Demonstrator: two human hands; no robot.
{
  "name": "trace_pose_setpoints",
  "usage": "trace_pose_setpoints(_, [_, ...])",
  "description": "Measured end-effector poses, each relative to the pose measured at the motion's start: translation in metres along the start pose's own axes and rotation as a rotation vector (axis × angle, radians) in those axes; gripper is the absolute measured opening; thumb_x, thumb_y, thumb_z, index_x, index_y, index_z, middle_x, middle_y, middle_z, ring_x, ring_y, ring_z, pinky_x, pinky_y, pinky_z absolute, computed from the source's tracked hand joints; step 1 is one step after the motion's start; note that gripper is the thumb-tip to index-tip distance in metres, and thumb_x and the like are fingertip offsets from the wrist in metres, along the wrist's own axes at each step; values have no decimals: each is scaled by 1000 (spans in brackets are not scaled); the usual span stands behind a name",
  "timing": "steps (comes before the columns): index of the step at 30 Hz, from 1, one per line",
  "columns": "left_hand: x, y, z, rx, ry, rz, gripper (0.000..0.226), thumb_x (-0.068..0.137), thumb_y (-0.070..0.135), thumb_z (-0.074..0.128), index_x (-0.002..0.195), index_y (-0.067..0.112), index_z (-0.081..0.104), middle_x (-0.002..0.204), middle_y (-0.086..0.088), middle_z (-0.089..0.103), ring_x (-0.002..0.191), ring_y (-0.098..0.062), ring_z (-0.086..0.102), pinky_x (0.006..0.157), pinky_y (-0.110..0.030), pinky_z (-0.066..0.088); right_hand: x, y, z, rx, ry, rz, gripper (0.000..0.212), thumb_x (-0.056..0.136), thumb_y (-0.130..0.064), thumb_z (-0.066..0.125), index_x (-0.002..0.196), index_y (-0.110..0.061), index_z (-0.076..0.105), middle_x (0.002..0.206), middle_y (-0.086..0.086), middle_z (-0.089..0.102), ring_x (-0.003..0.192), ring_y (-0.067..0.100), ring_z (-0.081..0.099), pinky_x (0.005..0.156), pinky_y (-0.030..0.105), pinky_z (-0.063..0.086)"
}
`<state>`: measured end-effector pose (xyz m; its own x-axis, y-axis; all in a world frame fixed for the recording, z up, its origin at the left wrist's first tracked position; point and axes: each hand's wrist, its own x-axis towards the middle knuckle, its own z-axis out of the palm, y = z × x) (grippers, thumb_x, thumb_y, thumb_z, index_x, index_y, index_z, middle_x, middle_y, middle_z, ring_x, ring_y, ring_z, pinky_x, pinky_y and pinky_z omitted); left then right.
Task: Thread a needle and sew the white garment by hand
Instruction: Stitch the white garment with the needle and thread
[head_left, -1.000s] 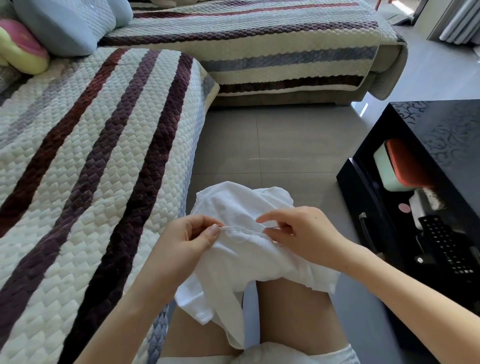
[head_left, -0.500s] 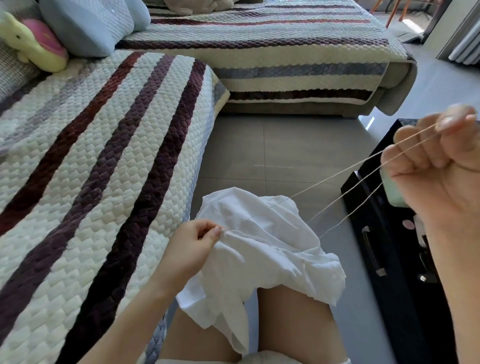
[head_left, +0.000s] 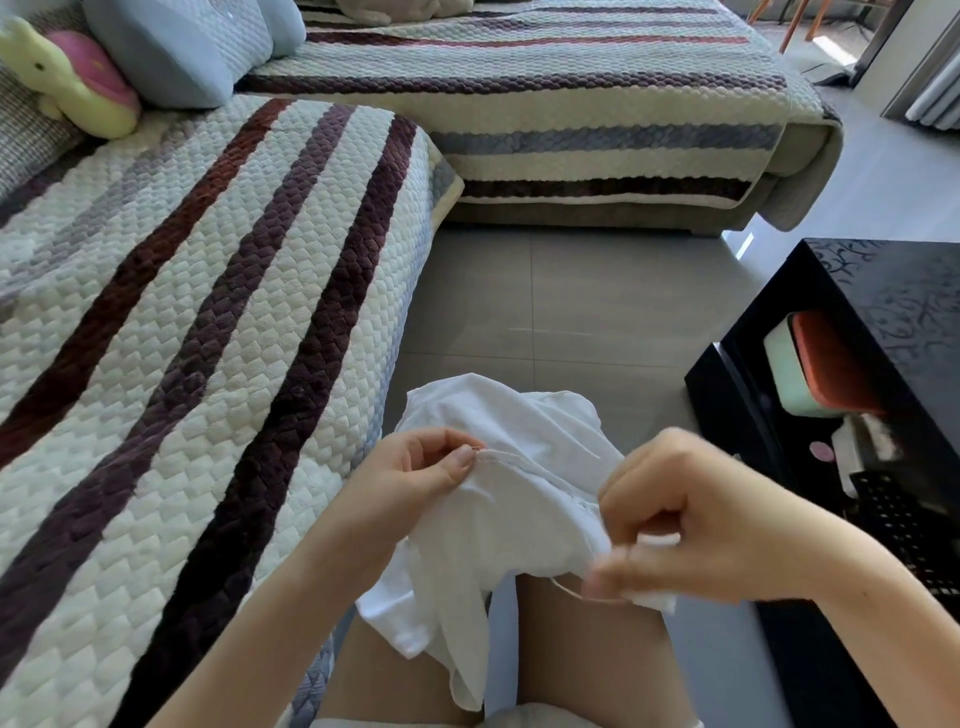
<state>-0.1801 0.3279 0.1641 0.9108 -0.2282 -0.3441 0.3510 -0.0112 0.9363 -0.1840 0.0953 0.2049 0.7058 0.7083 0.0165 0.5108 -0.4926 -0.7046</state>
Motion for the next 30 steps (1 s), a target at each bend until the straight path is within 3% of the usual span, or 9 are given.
trace_pose_setpoints(2, [-4,3,3,-1,-45,41,14,78,26,60,75,24,73,72,6,65,70,-4,59,63,-13,45,8,-2,3,-186,295,70,62,75,-63,61,45,-25,24,46,-5,17,48,13,16,43,25,18])
trace_pose_setpoints(3, [-6,4,4,5,-59,71,15,78,25,58,74,24,73,71,7,65,69,-2,59,62,-12,44,11,-1,5,-221,438,95,56,76,-59,61,46,-31,23,46,-8,15,46,12,16,44,20,17])
trace_pose_setpoints(5, [-10,7,8,29,-82,136,17,79,22,57,74,22,72,71,9,66,70,0,59,64,-10,44,17,1,12,-131,561,116,27,78,-53,59,59,-36,53,42,-10,20,41,10,21,46,15,23])
trace_pose_setpoints(8, [-13,11,11,91,-91,210,16,82,20,56,79,19,72,76,8,69,76,-1,62,68,-10,45,24,1,23,51,443,161,30,80,-49,61,98,-27,70,44,-7,27,42,10,27,50,12,27])
trace_pose_setpoints(12, [-17,13,11,222,-52,255,17,92,4,57,84,12,70,74,11,69,74,3,62,66,-8,43,26,4,26,153,297,161,23,84,-30,65,70,-13,68,47,-5,26,47,10,24,49,14,25])
trace_pose_setpoints(17, [-18,4,10,338,10,145,17,92,13,58,86,21,71,81,6,72,80,-5,65,72,-17,48,18,5,24,166,249,220,21,87,-13,67,66,-9,64,46,-7,33,45,7,30,48,12,29])
trace_pose_setpoints(23, [-16,3,15,202,-29,5,15,91,15,59,85,15,72,78,1,72,75,-7,64,69,-18,48,15,9,34,276,309,305,22,87,-16,66,67,-9,62,47,-7,32,45,6,29,49,12,28])
trace_pose_setpoints(26, [-15,3,16,114,-31,-31,13,88,15,61,83,12,72,77,-2,71,73,-9,64,68,-20,49,10,8,35,268,296,293,10,87,-26,66,87,-19,59,49,-7,31,48,7,29,51,14,28])
trace_pose_setpoints(30, [-15,1,15,94,4,-40,10,85,18,64,85,11,71,76,-1,71,72,-7,64,68,-18,49,4,4,33,274,313,255,11,90,-33,50,89,-21,50,57,-5,43,51,8,36,49,17,31])
